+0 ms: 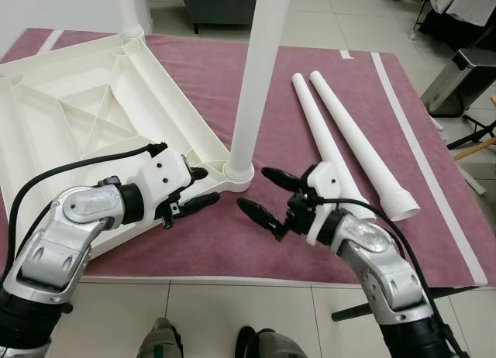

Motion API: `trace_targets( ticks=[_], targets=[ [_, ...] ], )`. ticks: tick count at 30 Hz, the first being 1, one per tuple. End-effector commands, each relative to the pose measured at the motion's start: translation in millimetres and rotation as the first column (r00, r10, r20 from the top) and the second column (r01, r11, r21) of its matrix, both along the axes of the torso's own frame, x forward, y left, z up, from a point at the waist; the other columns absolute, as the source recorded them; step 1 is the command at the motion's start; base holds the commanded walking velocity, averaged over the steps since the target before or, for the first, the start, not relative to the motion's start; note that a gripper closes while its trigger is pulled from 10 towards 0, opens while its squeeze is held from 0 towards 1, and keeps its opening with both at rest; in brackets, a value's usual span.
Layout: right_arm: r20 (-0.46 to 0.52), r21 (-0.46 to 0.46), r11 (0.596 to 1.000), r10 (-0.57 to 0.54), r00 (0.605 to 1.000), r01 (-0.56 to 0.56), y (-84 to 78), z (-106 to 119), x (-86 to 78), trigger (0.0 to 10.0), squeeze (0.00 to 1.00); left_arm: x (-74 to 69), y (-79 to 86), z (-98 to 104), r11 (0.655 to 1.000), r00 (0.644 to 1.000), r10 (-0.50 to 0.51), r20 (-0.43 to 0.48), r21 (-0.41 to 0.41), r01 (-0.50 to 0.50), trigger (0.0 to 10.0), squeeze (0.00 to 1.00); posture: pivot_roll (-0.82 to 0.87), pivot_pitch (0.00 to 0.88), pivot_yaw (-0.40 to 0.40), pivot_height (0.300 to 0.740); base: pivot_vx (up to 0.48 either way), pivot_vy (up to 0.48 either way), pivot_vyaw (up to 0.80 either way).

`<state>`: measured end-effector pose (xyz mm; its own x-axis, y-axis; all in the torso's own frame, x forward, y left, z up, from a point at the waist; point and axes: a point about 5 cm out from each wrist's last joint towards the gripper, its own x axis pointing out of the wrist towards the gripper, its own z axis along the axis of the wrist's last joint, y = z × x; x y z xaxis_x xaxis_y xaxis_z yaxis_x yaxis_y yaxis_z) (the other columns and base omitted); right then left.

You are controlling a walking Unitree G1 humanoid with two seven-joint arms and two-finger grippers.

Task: Building children table

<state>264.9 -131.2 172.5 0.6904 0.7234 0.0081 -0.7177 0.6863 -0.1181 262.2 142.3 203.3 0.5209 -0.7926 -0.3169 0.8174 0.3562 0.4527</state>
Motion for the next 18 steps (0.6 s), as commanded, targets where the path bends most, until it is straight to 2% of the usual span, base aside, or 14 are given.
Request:
trace_targets(
  ticks=[1, 2, 6, 8, 10, 16, 18],
  targets=[
    [0.002, 0.003, 0.999, -0.032, 0.999, 0.032, -6.3, 1.1, -0.6, 10.0, 0.00, 0.8, 6.7, -4.7, 0.997, 0.997, 0.074, 0.018, 0.009, -0.075, 10.0, 0.00, 0.10, 0.136, -0.030, 0.740, 0.000, 0.000, 0.00],
    [-0.002, 0.004, 0.998, -0.067, 0.998, 0.067, -11.4, 0.2, 0.9, 10.0, 0.00, -1.8, 9.2, -7.2, 0.997, 0.997, 0.072, 0.008, 0.024, -0.072, 10.0, 0.00, 0.10, 0.134, -0.030, 0.740, 0.000, 0.000, 0.00],
    [-0.017, 0.001, 0.997, -0.082, 0.996, 0.082, -15.5, -1.2, -0.9, 10.0, 0.00, -8.9, 13.2, -8.2, 0.997, 0.998, 0.055, -0.009, 0.056, -0.054, 10.0, 0.00, 0.10, 0.128, -0.029, 0.740, 0.000, 0.000, 0.00],
    [-0.028, -0.008, 0.994, -0.108, 0.994, 0.107, -19.9, -4.9, -3.2, 10.0, 0.00, -17.5, 20.8, -11.0, 0.993, 0.999, 0.030, -0.032, 0.111, -0.027, 10.0, 0.00, 0.11, 0.126, -0.036, 0.740, 0.000, 0.000, 0.00],
    [-0.032, -0.013, 0.993, -0.117, 0.993, 0.116, -21.7, -6.2, -4.5, 10.0, 0.00, -20.8, 23.5, -12.0, 0.991, 0.999, 0.022, -0.042, 0.131, -0.016, 10.0, 0.00, 0.11, 0.126, -0.036, 0.740, 0.000, 0.000, 0.00],
    [-0.038, -0.014, 0.993, -0.119, 0.992, 0.118, -22.9, -7.0, -4.9, 10.0, 0.00, -23.7, 26.6, -14.4, 0.989, 0.998, 0.018, -0.059, 0.150, -0.009, 10.0, 0.00, 0.11, 0.125, -0.035, 0.740, 0.000, 0.000, 0.00],
    [-0.037, -0.006, 0.994, -0.112, 0.993, 0.112, -18.8, -6.9, -3.4, 10.0, 0.00, -12.1, 35.7, -33.5, 0.976, 0.984, 0.156, -0.089, 0.166, -0.140, 10.0, 0.00, 0.12, 0.131, -0.038, 0.740, 0.000, 0.000, 0.00]
  ],
)
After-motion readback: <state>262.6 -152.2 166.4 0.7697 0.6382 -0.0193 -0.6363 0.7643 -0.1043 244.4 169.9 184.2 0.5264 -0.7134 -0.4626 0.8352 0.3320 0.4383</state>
